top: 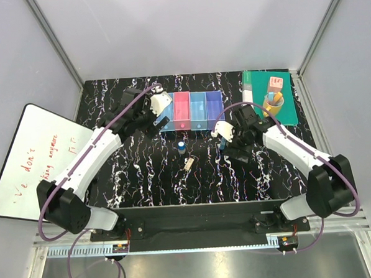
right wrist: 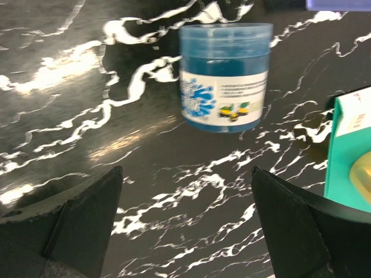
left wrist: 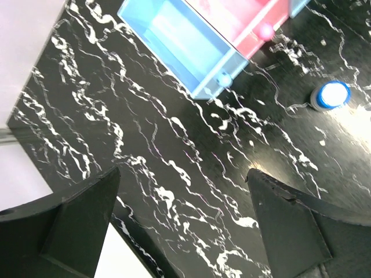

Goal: Sort the stationery into containers
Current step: Pick up the stationery from the center of the board.

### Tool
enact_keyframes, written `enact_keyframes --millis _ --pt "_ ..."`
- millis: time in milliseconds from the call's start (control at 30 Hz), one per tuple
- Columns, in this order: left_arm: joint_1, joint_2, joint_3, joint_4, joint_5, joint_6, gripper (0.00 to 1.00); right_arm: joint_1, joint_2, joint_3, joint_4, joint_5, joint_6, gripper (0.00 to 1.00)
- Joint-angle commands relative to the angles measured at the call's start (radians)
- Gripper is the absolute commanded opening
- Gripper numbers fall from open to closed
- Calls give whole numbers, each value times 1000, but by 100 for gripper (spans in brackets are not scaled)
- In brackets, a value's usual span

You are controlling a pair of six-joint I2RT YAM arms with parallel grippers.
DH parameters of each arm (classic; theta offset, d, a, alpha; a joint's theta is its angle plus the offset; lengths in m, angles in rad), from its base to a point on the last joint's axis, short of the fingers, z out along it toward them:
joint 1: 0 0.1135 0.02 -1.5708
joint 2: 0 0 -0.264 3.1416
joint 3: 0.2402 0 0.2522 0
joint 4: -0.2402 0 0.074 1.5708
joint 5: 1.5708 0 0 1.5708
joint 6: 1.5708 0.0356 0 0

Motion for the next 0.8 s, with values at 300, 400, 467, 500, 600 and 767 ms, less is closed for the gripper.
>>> enact_keyframes --millis 300,400,467,500,600,767 --pt "-3 -15 -9 -27 13 12 99 -78 160 53 168 -78 -77 100" --pt "-3 2 -7 -27 9 19 99 -78 175 73 168 -109 -63 100" --pt "-3 11 -6 -27 10 21 99 -78 191 91 168 -121 -53 100" --pt "-3 16 -4 -27 13 21 99 -78 198 96 168 -122 -48 100" --pt "-3 22 -3 -27 21 22 99 -78 229 108 170 -122 -45 100" --pt "-3 29 -1 -27 21 30 99 -78 272 102 184 -138 -39 100"
